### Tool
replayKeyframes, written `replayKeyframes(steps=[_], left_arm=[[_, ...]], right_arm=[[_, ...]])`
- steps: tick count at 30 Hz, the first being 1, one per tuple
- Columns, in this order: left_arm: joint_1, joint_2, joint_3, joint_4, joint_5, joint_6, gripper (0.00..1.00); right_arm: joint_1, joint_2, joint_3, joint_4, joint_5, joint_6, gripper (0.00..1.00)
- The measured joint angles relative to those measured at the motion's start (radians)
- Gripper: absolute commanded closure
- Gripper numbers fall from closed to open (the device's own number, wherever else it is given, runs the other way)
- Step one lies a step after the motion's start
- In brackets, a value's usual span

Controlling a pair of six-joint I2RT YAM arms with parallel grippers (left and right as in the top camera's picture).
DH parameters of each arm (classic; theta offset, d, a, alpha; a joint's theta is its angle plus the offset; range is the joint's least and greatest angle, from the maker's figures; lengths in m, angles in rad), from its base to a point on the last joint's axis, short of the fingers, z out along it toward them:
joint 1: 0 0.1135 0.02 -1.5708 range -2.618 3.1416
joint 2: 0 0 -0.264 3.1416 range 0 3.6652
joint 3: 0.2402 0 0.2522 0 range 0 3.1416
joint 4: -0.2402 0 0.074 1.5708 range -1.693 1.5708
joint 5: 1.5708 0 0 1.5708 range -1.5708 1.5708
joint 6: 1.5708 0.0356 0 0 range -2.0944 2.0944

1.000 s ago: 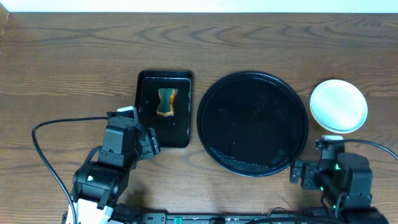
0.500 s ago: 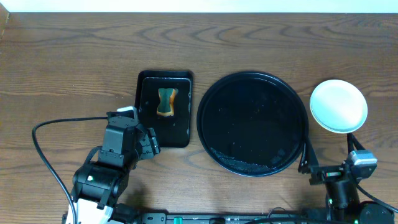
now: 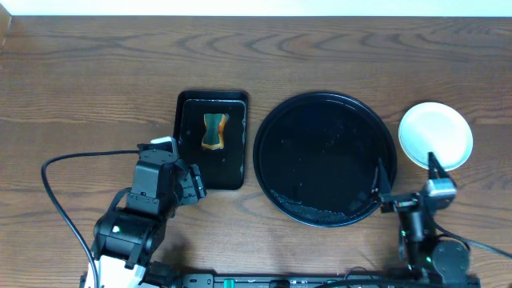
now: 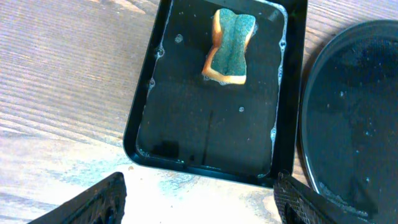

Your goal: Clean dirty plates on tray and stack at the side

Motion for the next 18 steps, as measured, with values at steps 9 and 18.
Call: replayKeyframes(steps=[9,18], left_arm=[[0.0,0.0,0.0,-0.001,0.0,0.0,0.23],[0.0,0.0,0.0,-0.001,0.0,0.0,0.23]], right_arm=[[0.0,0.002,-0.073,-0.097,0.0,-0.086,0.01],[0.0,0.002,-0.073,-0.097,0.0,-0.118,0.01]])
